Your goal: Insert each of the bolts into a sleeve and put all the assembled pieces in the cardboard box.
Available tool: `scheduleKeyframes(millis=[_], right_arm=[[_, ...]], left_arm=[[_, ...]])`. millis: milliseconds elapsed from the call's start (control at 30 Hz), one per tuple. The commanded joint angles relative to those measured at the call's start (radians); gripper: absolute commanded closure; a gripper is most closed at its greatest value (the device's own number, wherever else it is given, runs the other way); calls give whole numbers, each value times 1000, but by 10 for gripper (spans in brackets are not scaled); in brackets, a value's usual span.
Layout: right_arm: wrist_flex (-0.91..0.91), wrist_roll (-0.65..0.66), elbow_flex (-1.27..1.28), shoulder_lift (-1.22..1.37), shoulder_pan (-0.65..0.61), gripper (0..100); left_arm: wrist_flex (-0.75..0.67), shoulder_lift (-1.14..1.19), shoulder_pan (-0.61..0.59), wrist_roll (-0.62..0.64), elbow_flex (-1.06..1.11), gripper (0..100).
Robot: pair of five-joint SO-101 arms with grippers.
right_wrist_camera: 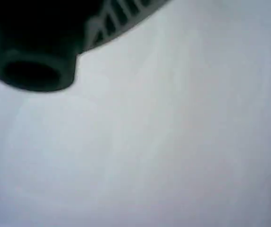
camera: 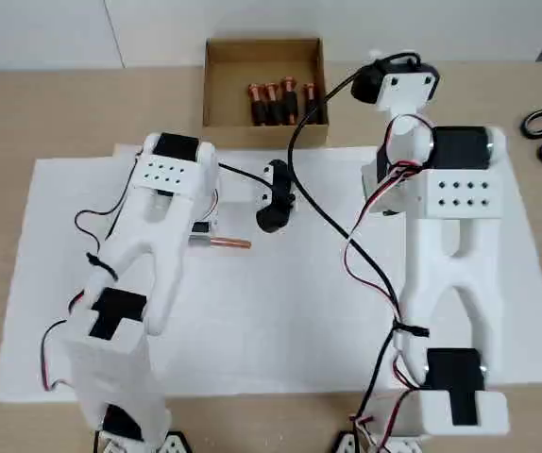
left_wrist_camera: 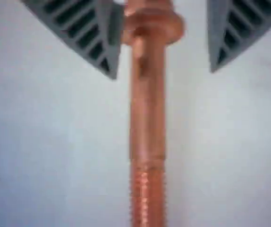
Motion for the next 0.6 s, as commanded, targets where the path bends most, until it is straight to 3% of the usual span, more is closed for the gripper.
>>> scheduleKeyframes(millis=[0, 167, 367, 567], right_arm=[[4, 6, -3, -51, 5, 995], [4, 6, -3, -51, 5, 995], [4, 3, -3, -51, 5, 995], [2, 3, -3, -51, 5, 995]], left_arm=[[-20, -8, 6, -155, -36, 863], [-15, -18, -3, -132, -45, 863], [-14, -17, -3, 106, -180, 863], [61, -18, 3, 221, -205, 863]])
